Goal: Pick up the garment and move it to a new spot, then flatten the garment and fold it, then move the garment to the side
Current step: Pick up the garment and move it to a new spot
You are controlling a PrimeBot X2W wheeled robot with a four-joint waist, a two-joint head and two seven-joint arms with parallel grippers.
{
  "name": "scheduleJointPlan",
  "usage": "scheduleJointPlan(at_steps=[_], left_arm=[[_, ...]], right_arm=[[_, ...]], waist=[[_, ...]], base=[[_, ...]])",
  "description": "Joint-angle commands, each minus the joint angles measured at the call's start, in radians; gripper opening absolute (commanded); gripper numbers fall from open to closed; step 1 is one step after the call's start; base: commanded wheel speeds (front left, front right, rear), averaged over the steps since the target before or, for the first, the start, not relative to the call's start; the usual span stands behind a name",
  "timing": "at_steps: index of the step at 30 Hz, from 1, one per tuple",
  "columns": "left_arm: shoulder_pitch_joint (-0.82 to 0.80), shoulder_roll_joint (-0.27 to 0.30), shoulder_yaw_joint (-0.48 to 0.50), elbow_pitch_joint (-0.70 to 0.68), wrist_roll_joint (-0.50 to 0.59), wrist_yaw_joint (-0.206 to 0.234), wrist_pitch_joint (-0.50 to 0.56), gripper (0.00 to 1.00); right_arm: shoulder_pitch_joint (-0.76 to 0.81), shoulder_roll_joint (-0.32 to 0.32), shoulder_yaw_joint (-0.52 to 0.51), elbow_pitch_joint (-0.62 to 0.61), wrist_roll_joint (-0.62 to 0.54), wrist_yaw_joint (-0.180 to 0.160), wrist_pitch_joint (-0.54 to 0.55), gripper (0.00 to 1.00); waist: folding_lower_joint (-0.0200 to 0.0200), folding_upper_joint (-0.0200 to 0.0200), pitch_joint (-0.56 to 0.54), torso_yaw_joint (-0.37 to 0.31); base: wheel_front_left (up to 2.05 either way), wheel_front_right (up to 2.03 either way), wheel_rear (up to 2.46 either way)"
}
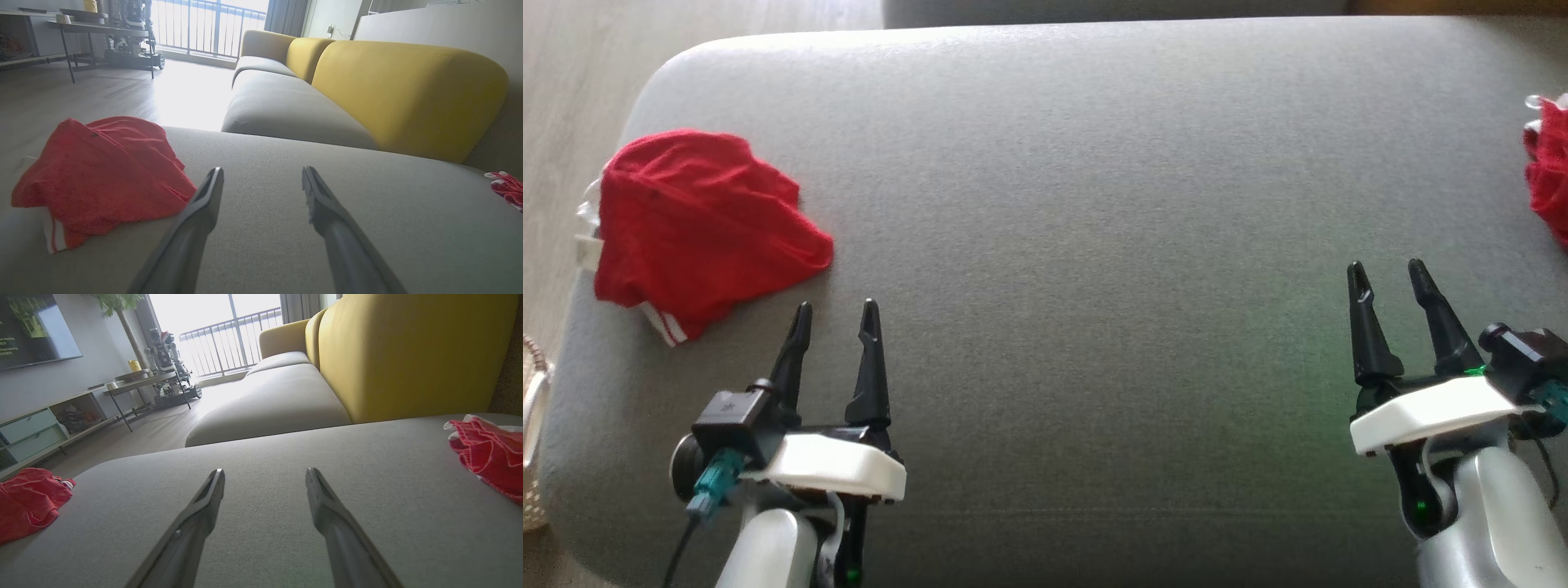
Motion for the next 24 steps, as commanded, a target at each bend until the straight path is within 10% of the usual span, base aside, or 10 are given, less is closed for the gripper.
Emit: scheduleJointPlan(at_steps=[1,24], left_arm=[[-0.028,0.002,0.033,-0.03,0.011,-0.004,-0.005,1.0],[0.047,0.002,0.073,-0.048,0.032,0.011,-0.005,1.0]], right_arm=[[-0.005,0.006,0.021,-0.031,0.009,0.0,-0.006,1.0],[0.044,0.006,0.173,-0.051,0.005,0.0,-0.006,1.0]], waist=[[0.0001,-0.0001,0.003,0.013],[0.0001,-0.0001,-0.049,0.392]], base=[[0.0,0.0,0.0],[0.0,0.0,0.0]])
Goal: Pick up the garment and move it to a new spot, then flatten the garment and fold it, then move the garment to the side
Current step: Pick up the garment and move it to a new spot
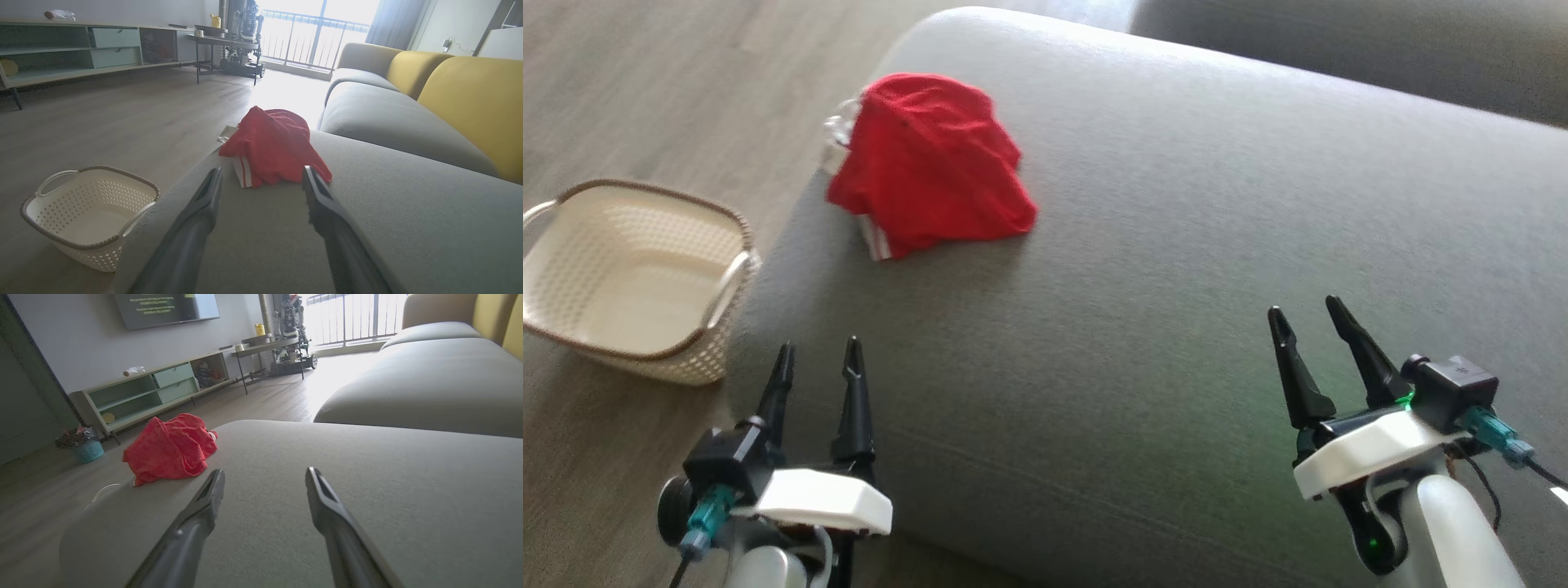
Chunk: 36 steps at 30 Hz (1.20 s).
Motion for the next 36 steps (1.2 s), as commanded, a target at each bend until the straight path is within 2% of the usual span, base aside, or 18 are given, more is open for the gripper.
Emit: scheduleJointPlan(at_steps=[1,6,13,25,31,34,36], left_arm=[[-0.023,0.002,0.044,-0.04,0.009,0.002,-0.005,1.0],[-0.014,0.002,0.062,-0.052,0.016,0.002,-0.005,1.0],[0.005,0.002,0.097,-0.095,0.002,0.027,-0.005,1.0],[0.033,0.002,0.111,-0.125,-0.021,0.055,-0.005,1.0],[0.002,0.002,0.122,-0.101,-0.001,0.024,-0.005,1.0],[-0.029,0.002,0.131,-0.055,-0.05,-0.007,-0.005,1.0],[-0.072,0.003,0.142,-0.017,-0.036,-0.041,-0.005,1.0]], right_arm=[[-0.015,0.005,0.035,-0.034,0.012,0.0,-0.006,1.0],[-0.016,0.005,0.072,-0.03,0.026,0.0,-0.006,1.0],[-0.053,0.005,0.136,0.0,0.03,0.0,-0.006,1.0],[-0.088,0.005,0.165,0.032,0.022,0.0,-0.006,1.0],[-0.07,0.005,0.119,-0.019,0.003,0.0,-0.006,1.0],[-0.05,0.005,0.087,-0.052,-0.027,0.0,-0.006,1.0],[-0.049,0.005,0.077,-0.077,-0.054,0.0,-0.006,1.0]], waist=[[0.0001,-0.0001,-0.02,0.056],[0.0001,-0.0001,-0.015,0.084],[0.0001,-0.0001,0.01,0.1],[0.0001,-0.0001,0.023,0.103],[0.0001,-0.0001,0.043,0.095],[0.0001,-0.0001,0.074,0.091],[0.0001,-0.0001,0.113,0.07]], base=[[0.0,0.0,0.0],[0.0,0.0,0.0],[0.0,0.0,0.0],[0.0,0.0,0.0],[0.0,0.0,0.0],[0.0,0.0,0.0],[0.0,0.0,0.0]])
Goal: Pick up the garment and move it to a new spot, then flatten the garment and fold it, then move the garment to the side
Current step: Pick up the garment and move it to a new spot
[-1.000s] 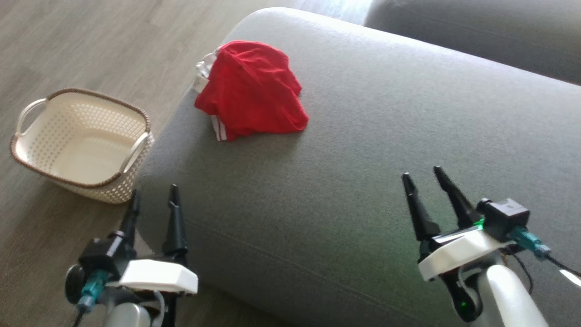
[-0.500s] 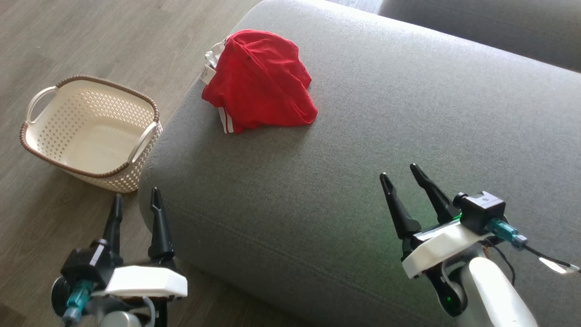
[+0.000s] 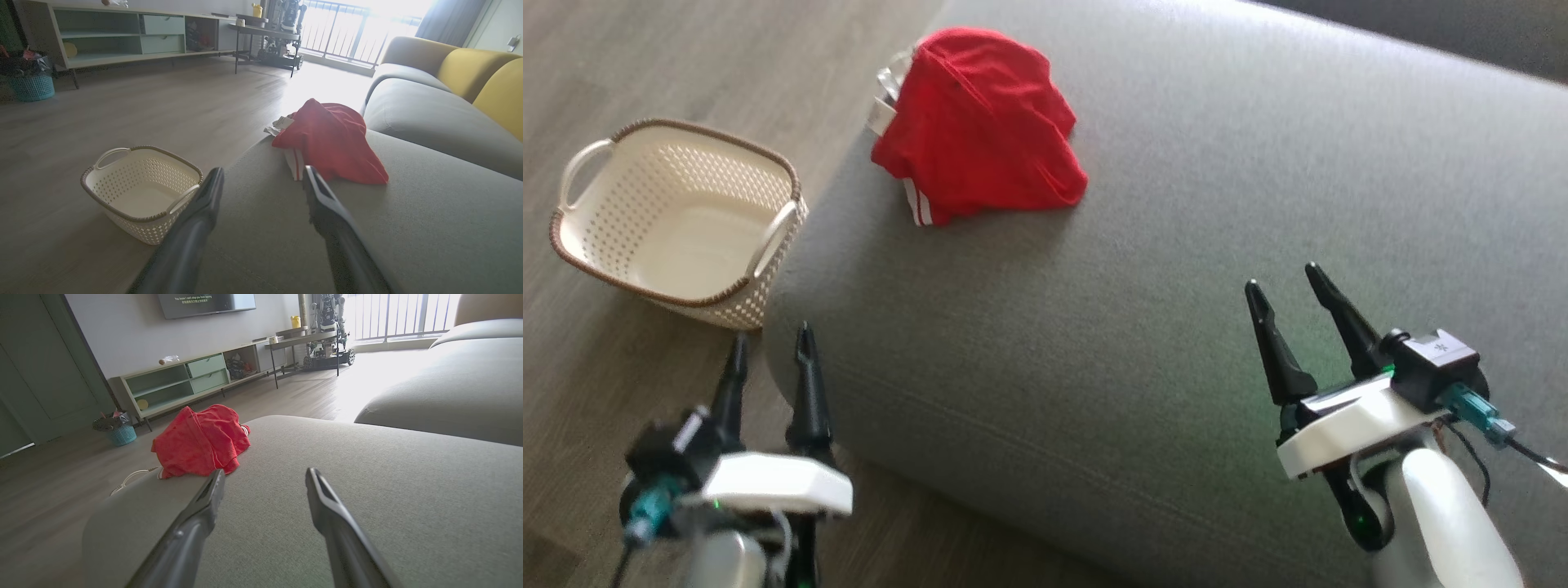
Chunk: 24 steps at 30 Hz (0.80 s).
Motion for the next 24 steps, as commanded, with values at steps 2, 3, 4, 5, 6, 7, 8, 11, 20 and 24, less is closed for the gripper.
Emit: scheduleJointPlan(at_steps=[2,3,4,5,6,7,8,11,20,24], left_arm=[[-0.119,0.003,0.063,0.001,-0.009,-0.033,-0.006,1.0],[-0.152,0.003,0.071,0.018,-0.011,-0.046,-0.006,1.0],[-0.187,0.004,0.077,0.037,-0.011,-0.06,-0.006,1.0],[-0.225,0.005,0.086,0.056,-0.014,-0.073,-0.006,1.0],[-0.264,0.011,0.088,0.079,-0.013,-0.087,-0.006,1.0],[-0.305,0.022,0.087,0.103,-0.008,-0.1,-0.006,1.0],[-0.349,0.032,0.088,0.129,-0.009,-0.109,-0.006,1.0],[-0.442,0.051,0.085,0.195,-0.022,-0.127,0.002,1.0],[-0.804,0.15,0.067,0.524,-0.073,-0.159,0.161,1.0],[-0.9,0.188,0.054,0.646,-0.071,-0.162,0.186,1.0]], right_arm=[[-0.016,0.004,0.008,-0.068,-0.042,0.0,-0.002,1.0],[-0.021,0.004,-0.004,-0.086,-0.061,0.0,0.005,1.0],[-0.025,0.004,-0.017,-0.105,-0.075,0.0,0.013,1.0],[-0.029,0.004,-0.027,-0.126,-0.087,0.0,0.022,1.0],[-0.033,0.003,-0.035,-0.147,-0.096,0.0,0.032,1.0],[-0.037,0.003,-0.041,-0.171,-0.102,0.0,0.043,1.0],[-0.041,0.002,-0.047,-0.196,-0.109,0.0,0.054,1.0],[-0.048,-0.004,-0.054,-0.247,-0.123,0.0,0.077,1.0],[-0.07,-0.013,-0.03,-0.4,-0.15,0.0,0.138,1.0],[-0.082,-0.011,-0.019,-0.427,-0.151,0.0,0.144,1.0]], waist=[[0.0,0.0,0.079,-0.044],[0.0,0.0,0.102,-0.056],[0.0,0.0,0.124,-0.065],[0.0,0.0,0.144,-0.075],[0.0,0.0,0.163,-0.083],[0.0,0.0,0.183,-0.093],[0.0,0.0,0.202,-0.102],[0.0,0.0,0.237,-0.118],[0.0,0.0,0.339,-0.182],[0.0,0.0,0.369,-0.208]], base=[[0.0,0.0,0.0],[0.0,0.0,0.0],[0.0,0.0,0.0],[0.0,0.0,0.0],[0.0,0.0,0.0],[0.0,0.0,0.0],[0.0,0.0,0.0],[0.0,0.0,0.0],[0.0,0.0,0.0],[0.0,0.0,0.0]])
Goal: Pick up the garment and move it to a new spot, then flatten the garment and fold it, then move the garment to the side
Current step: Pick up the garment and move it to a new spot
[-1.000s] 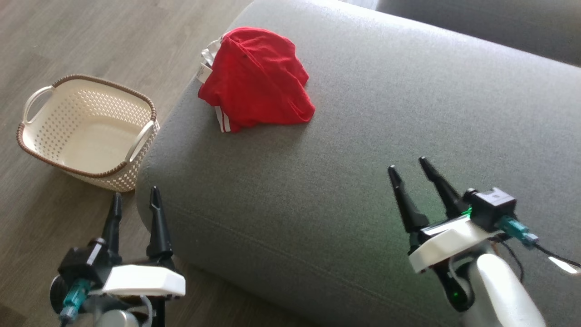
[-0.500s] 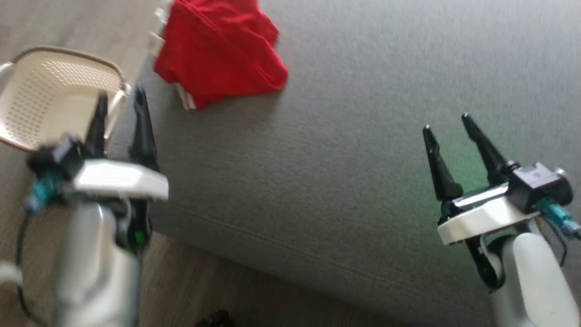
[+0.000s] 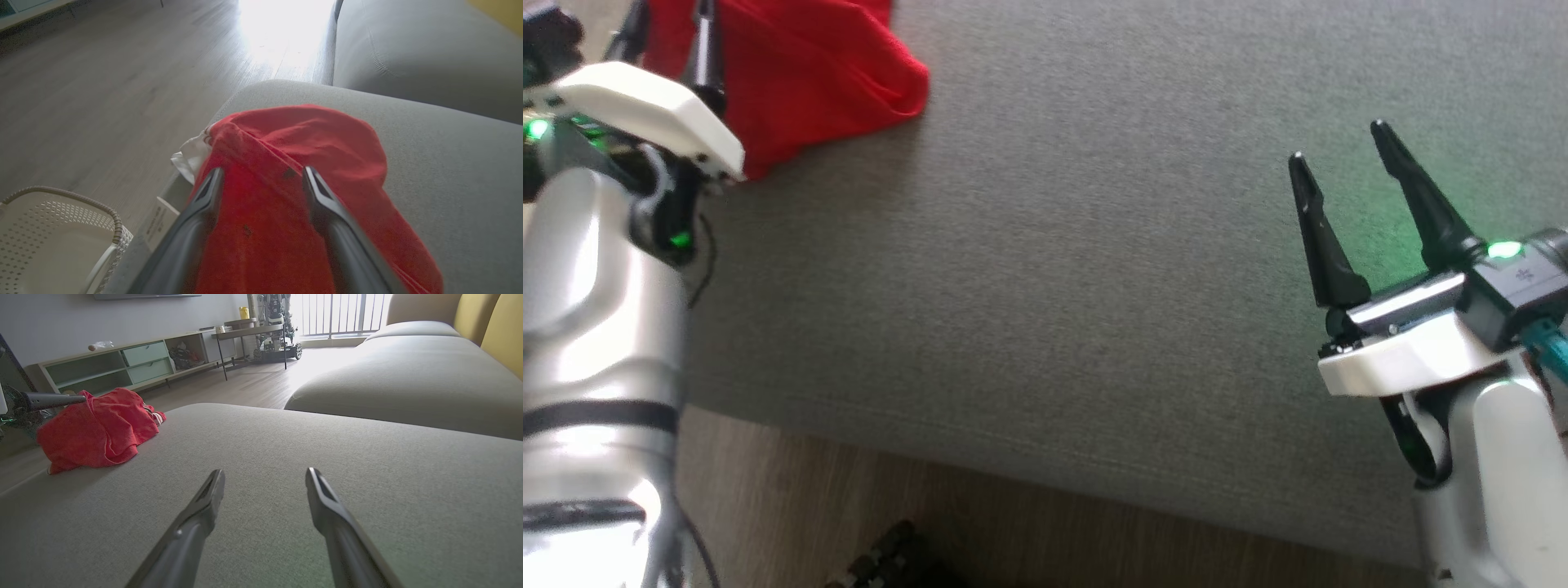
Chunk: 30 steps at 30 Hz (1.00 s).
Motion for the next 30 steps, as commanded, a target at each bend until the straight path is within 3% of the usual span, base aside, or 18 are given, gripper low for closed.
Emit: scheduleJointPlan(at_steps=[1,5,6,7,12,19,24,30], left_arm=[[-0.047,0.076,0.024,0.016,0.005,-0.002,0.004,1.0],[-0.108,0.101,0.005,0.129,0.024,0.007,0.036,1.0],[-0.119,0.103,0.002,0.149,0.025,0.007,0.038,0.47],[-0.129,0.104,-0.003,0.168,0.028,0.007,0.039,0.0],[-0.152,0.103,-0.027,0.233,0.03,0.0,0.007,0.0],[-0.171,0.155,0.007,0.221,0.004,0.003,-0.147,0.0],[-0.169,0.186,0.028,0.092,0.011,0.019,-0.187,0.0],[-0.128,0.203,0.068,-0.203,0.027,0.044,-0.191,0.0]], right_arm=[[-0.027,0.005,0.033,-0.044,-0.004,0.0,0.002,1.0],[-0.032,0.007,0.03,-0.051,-0.003,0.0,0.0,1.0],[-0.033,0.008,0.027,-0.048,-0.003,0.0,-0.001,1.0],[-0.032,0.008,0.022,-0.044,-0.004,0.0,-0.003,1.0],[-0.033,0.011,0.018,-0.015,-0.007,0.0,-0.018,1.0],[-0.04,0.017,0.026,0.049,0.012,0.0,-0.058,1.0],[-0.029,0.019,0.029,0.102,0.035,0.0,-0.089,1.0],[-0.017,0.02,0.043,0.159,0.1,0.0,-0.123,1.0]], waist=[[-0.0002,0.0,0.03,-0.029],[-0.0002,0.0,0.049,-0.044],[-0.0002,0.0,0.051,-0.047],[-0.0002,0.0,0.053,-0.049],[-0.0002,0.0,0.044,-0.055],[-0.0002,0.0,-0.05,-0.076],[-0.0002,0.0,-0.146,-0.099],[-0.0002,0.0,-0.249,-0.156]], base=[[0.0,0.0,0.0],[0.0,0.0,0.0],[0.0,0.0,0.0],[0.0,0.0,0.0],[0.0,0.0,0.0],[0.0,0.0,0.0],[0.0,0.0,0.0],[0.0,0.0,0.0]])
